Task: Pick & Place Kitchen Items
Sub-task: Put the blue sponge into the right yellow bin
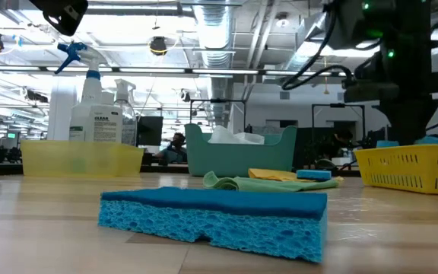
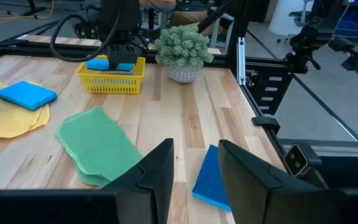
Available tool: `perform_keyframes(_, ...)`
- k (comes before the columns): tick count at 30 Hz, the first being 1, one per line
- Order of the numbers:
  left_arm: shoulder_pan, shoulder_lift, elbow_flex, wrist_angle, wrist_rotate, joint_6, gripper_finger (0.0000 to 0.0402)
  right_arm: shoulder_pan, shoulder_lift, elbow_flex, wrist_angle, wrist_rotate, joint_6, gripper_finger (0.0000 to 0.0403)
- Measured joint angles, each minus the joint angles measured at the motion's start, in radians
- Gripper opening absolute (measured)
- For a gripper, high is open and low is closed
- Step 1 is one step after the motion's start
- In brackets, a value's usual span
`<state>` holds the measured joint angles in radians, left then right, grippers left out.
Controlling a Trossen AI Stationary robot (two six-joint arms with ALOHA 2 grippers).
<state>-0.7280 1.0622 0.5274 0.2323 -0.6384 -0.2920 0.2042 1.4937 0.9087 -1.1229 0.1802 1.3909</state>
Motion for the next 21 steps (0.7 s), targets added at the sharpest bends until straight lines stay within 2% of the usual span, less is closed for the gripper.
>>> perform_keyframes(11,0.0,0.0,0.0,0.0,0.0,0.0,0.0122,-0.015,0.0,-0.005,0.043,0.002,-0.054,0.0005)
perform_keyframes(21,0.0,0.0,0.0,0.0,0.0,0.0,0.0122,0.003,0.0,-0.005,0.001,0.024,-0.04,0.0067)
